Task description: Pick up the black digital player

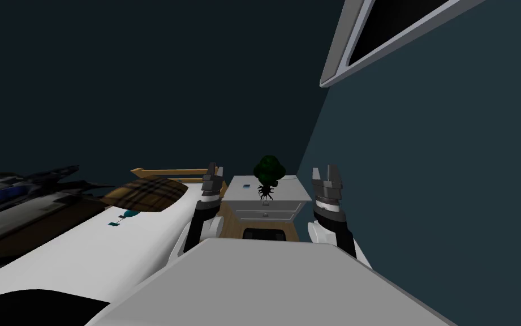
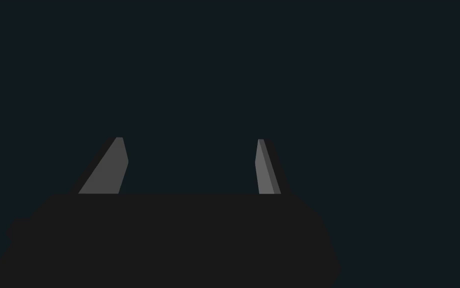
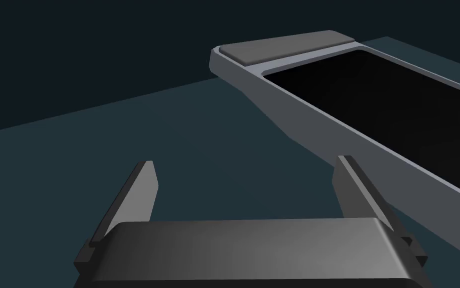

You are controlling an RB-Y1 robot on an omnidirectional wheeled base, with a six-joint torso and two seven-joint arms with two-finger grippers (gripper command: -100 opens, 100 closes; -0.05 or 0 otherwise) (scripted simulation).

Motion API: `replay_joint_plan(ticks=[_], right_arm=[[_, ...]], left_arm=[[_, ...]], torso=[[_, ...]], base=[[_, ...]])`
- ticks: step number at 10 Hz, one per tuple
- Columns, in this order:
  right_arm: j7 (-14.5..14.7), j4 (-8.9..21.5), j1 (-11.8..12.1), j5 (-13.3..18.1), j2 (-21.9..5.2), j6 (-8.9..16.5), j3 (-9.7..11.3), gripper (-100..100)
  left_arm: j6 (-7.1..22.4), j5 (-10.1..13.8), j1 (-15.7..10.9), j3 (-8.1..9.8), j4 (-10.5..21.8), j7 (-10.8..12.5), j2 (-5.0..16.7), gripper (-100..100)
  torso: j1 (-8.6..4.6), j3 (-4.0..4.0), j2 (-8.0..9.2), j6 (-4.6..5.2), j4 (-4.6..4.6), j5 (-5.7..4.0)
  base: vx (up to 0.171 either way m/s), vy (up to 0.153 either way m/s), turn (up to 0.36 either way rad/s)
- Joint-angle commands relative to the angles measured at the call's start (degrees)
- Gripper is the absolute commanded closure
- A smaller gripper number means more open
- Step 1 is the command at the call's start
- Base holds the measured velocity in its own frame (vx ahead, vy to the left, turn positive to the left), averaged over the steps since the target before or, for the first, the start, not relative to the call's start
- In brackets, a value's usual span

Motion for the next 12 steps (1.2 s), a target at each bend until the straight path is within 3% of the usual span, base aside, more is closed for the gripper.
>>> replay_joint_plan(ticks=[1, 5, 9, 12], right_arm=[[0.5, 0.6, 0.4, 0.2, -2.0, 0.1, 0.9, -100], [2.1, 2.9, 1.8, 0.8, -7.9, 0.5, 4.0, -100], [4.5, 7.3, 4.1, 1.9, -15.6, 1.1, 8.4, -100], [5.2, 8.7, 4.8, 2.2, -19.1, 1.3, 9.7, -100]], left_arm=[[0.0, 0.0, 0.0, 0.0, 0.0, 0.0, 0.0, 0], [0.0, 0.0, 0.0, 0.0, 0.0, 0.0, 0.0, 0], [0.0, 0.0, 0.0, 0.0, 0.0, 0.0, 0.0, 0], [0.0, 0.0, 0.0, 0.0, 0.0, 0.0, 0.0, 0]], torso=[[0.0, 0.0, 0.0, 0.0, 0.0, 0.0], [-0.11, 0.15, 0.25, -0.01, 0.06, -0.02], [-0.14, 0.2, 0.35, -0.01, 0.08, -0.03], [-0.09, 0.11, 0.18, -0.01, 0.04, -0.02]], base=[[-0.04, -0.006, 0.07], [-0.07, -0.021, 0.101], [-0.09, -0.026, 0.203], [-0.043, -0.009, 0.094]])
